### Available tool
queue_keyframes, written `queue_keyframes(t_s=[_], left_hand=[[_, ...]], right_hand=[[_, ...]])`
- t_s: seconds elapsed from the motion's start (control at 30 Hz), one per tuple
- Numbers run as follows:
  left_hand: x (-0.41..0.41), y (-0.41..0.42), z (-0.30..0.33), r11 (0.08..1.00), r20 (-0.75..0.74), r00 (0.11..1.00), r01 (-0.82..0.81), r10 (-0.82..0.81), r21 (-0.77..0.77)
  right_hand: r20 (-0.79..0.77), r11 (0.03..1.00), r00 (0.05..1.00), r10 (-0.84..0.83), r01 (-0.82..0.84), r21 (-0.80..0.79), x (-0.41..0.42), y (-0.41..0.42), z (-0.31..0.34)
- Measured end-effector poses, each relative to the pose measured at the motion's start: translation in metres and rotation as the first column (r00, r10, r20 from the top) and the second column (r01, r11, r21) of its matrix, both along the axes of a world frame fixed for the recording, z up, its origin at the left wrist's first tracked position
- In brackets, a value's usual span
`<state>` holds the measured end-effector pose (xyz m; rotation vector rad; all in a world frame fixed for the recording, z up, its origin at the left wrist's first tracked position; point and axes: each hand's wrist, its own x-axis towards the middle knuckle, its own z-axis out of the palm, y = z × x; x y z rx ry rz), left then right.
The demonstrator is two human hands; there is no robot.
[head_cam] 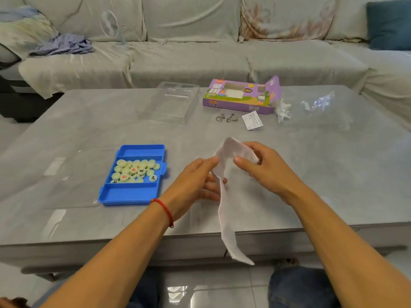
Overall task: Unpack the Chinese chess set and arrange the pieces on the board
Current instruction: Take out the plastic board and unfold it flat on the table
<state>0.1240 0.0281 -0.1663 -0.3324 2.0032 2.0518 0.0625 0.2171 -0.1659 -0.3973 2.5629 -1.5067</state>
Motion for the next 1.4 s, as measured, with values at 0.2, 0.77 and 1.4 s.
queue_keyframes(t_s=[0.2,0.77,1.4], left_hand=[[0.004,-0.015,-0.006,0.996,0.075,0.993,0.090,-0.089,-0.007],[0.012,0.000,-0.007,0.961,-0.187,0.979,-0.123,0.078,-0.248],[0.011,-0.002,-0.003,0.977,-0.164,0.973,-0.181,0.161,-0.113]], right_hand=[[-0.047,0.941,0.946,-0.322,0.314,-0.125,-0.018,0.014,-0.005],[0.218,0.969,0.967,-0.131,0.172,-0.180,0.036,-0.057,-0.005],[-0.161,0.977,0.967,-0.196,0.206,0.049,0.030,-0.042,0.007]])
